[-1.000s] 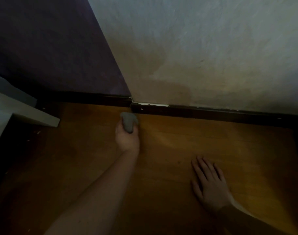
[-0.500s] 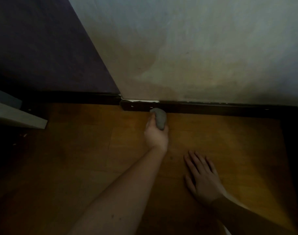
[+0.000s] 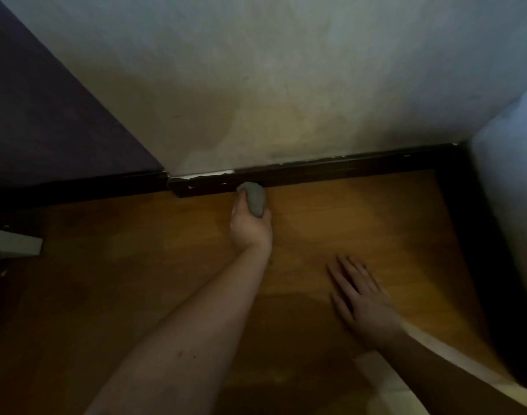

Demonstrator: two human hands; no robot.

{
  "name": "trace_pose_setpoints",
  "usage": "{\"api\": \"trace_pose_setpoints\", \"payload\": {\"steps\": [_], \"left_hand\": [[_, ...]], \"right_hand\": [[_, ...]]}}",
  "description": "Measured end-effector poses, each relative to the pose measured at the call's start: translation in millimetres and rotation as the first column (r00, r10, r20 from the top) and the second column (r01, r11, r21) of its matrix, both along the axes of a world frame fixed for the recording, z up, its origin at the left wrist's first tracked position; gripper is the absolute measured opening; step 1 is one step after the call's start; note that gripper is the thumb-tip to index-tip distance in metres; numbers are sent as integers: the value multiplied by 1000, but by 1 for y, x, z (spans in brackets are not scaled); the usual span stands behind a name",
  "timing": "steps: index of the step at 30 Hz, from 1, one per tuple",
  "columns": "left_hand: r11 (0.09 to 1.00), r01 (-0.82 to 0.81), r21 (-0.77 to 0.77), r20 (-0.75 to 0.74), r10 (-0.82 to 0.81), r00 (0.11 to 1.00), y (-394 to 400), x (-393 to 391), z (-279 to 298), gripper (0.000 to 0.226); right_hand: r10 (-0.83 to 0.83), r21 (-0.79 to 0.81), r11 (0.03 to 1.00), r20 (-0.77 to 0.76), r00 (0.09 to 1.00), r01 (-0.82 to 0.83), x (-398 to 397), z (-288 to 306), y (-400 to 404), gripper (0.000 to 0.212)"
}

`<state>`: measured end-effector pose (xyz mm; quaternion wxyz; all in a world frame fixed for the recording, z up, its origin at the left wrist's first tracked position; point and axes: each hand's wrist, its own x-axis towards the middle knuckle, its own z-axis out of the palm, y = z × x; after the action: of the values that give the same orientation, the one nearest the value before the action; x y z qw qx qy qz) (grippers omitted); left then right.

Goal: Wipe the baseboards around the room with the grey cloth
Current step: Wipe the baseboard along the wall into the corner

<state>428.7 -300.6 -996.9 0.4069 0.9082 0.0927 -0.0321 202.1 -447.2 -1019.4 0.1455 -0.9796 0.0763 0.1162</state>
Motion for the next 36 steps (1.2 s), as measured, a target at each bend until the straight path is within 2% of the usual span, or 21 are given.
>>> {"api": "trace_pose_setpoints", "payload": {"steps": [8,11,15,17,23,28,34,36], "left_hand": [[997,-66,-48,-44,63,997,-29,-9,-6,65],[985,113,-127,-13,-116,993,-57,-27,-3,62],[901,396,-179,44,-395,918,-131,-53,5,62],[884,431,-180,56,-428,902,-164,-61,8,61],[916,372,-151,20,-374,927,-212,-76,5,57],[776,608,-171,47,-609,791,-243,-77,14,57],[691,718,-83,81,-714,696,-268,-68,12,56],[701,710,-71,95,-704,704,-265,-67,8,54]], "right_hand": [[-143,15,990,-4,990,143,-53,12,-17,61],[-147,17,989,1,989,147,-55,11,-18,61],[-138,30,990,29,990,137,-54,8,-20,61],[-130,50,991,37,991,128,-54,5,-20,61],[-164,121,980,54,985,157,-60,5,-23,59],[-173,117,980,98,980,161,-62,8,-26,57],[-172,130,979,140,975,154,-61,2,-29,61],[-169,127,980,135,976,152,-60,1,-30,60]]}}
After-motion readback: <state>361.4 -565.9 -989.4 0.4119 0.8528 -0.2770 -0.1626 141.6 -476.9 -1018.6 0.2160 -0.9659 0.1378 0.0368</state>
